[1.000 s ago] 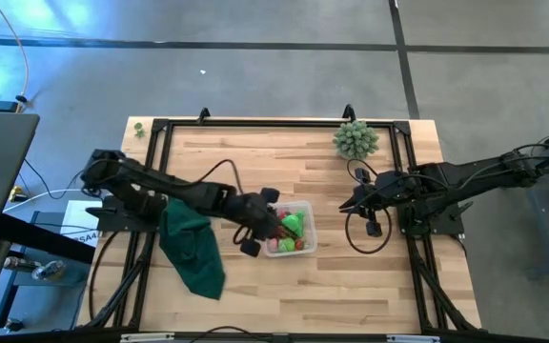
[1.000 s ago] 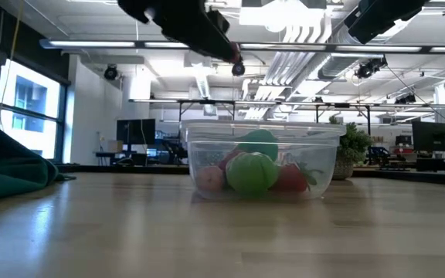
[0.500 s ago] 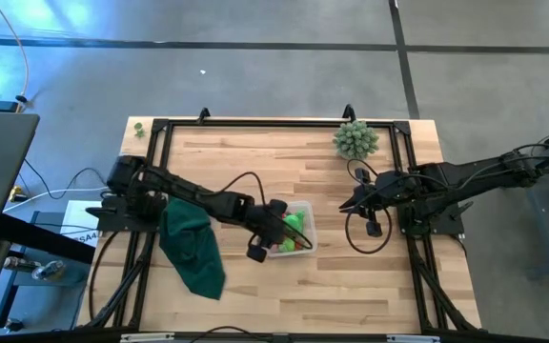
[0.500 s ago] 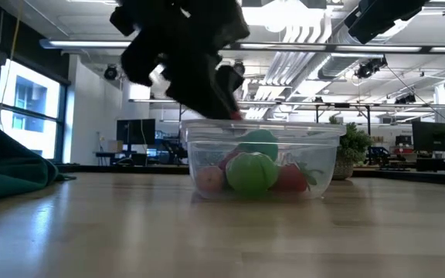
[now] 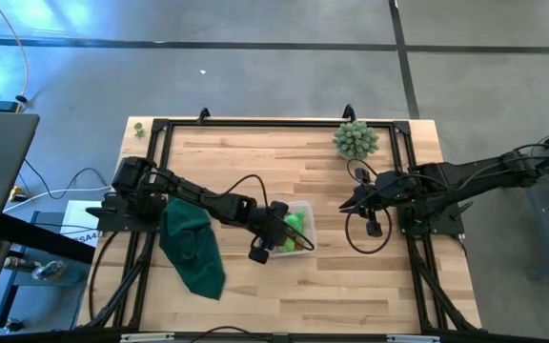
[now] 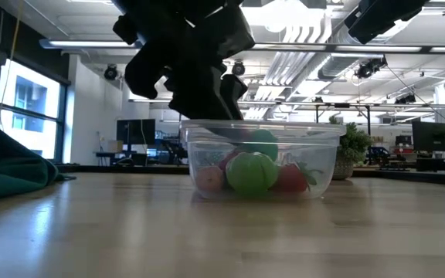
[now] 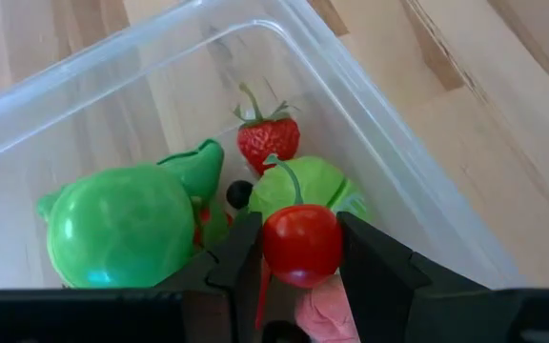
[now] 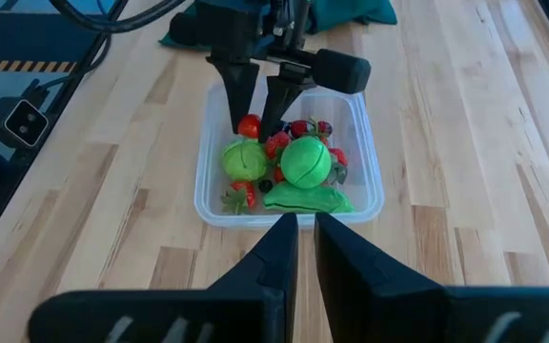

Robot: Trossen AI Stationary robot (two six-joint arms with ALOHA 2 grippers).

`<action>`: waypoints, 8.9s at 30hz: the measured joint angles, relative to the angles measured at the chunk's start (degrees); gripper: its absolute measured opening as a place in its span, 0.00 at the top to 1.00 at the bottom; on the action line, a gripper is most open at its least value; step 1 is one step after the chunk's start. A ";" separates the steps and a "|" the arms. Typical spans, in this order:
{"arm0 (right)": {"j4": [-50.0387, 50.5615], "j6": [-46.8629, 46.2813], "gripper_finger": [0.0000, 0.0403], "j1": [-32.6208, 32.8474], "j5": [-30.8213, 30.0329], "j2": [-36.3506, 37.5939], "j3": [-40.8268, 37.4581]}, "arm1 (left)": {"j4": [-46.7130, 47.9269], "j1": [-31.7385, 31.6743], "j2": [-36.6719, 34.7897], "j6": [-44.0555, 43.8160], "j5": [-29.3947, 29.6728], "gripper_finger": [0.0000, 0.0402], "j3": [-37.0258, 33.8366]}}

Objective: Pick and placing Produce into tupperware
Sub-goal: Put the red cherry into the transparent bin, then return to Home Position

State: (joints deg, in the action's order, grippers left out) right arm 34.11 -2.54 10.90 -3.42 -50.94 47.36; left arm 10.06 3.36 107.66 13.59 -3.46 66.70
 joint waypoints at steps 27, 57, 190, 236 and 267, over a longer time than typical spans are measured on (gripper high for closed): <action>-0.01 0.00 0.93 0.01 0.00 0.00 0.01 | 1.49 0.00 -5.57 0.10 0.53 0.54 -0.02; -0.02 0.00 0.93 0.00 0.00 0.00 0.00 | 20.21 -6.45 -28.42 -1.38 8.83 0.95 -0.02; -37.78 -7.60 0.99 -4.88 -4.09 42.28 -7.93 | -18.84 -9.33 -105.18 -10.89 9.07 1.00 -66.16; -34.78 -2.67 1.00 -4.90 -2.50 47.33 -46.40 | -18.90 -9.35 -105.18 -10.88 9.04 1.00 -66.14; -34.53 -1.93 1.00 -4.90 -2.16 47.28 -46.37 | -18.88 -9.34 -105.18 -10.88 9.03 1.00 -66.14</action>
State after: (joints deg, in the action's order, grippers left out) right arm -0.43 -4.47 6.00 -5.58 -3.66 0.99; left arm -8.82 -5.98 2.48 2.70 5.56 0.56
